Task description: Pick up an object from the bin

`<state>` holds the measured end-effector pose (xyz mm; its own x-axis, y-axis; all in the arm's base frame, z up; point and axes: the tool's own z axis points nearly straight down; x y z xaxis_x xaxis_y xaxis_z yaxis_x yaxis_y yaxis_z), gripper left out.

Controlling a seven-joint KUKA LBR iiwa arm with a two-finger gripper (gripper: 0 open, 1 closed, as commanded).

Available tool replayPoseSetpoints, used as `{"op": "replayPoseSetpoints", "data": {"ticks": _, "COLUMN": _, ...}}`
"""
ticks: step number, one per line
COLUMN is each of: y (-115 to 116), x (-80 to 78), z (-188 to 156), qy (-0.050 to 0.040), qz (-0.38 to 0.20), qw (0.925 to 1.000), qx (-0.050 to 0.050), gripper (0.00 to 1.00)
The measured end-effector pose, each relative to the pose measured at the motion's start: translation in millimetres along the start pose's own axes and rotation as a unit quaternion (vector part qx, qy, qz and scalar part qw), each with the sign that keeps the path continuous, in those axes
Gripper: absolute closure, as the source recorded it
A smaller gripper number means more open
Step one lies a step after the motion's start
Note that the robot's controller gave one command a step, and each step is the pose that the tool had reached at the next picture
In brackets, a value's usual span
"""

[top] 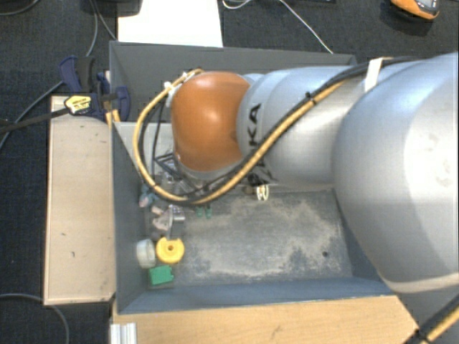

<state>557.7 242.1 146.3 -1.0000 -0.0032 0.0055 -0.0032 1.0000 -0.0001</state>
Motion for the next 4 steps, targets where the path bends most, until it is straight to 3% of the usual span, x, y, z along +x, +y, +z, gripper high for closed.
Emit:
{"op": "replayPoseSetpoints", "data": {"ticks": 1, "y": -1, "x": -2.3, "z": -5, "qy": -0.0038, "qz": 0.003, "qw": 1.0000, "qx": -0.001, "gripper": 0.00}}
{"op": "replayPoseSetpoints", "data": {"ticks": 2, "y": 12, "x": -15.1, "z": 74, "qy": -0.0003, "qz": -0.253, "qw": 0.9676, "qx": 0.000, "gripper": 0.00}}
{"op": "replayPoseSetpoints", "data": {"ticks": 3, "y": 13, "x": -12.3, "z": 16, "qy": -0.0067, "qz": -0.243, "qw": 0.9701, "qx": -0.001, "gripper": 0.00}}
{"op": "replayPoseSetpoints", "data": {"ticks": 4, "y": 5, "x": -34.9, "z": 46, "qy": -0.0025, "qz": -0.436, "qw": 0.8999, "qx": 0.000, "gripper": 0.00}}
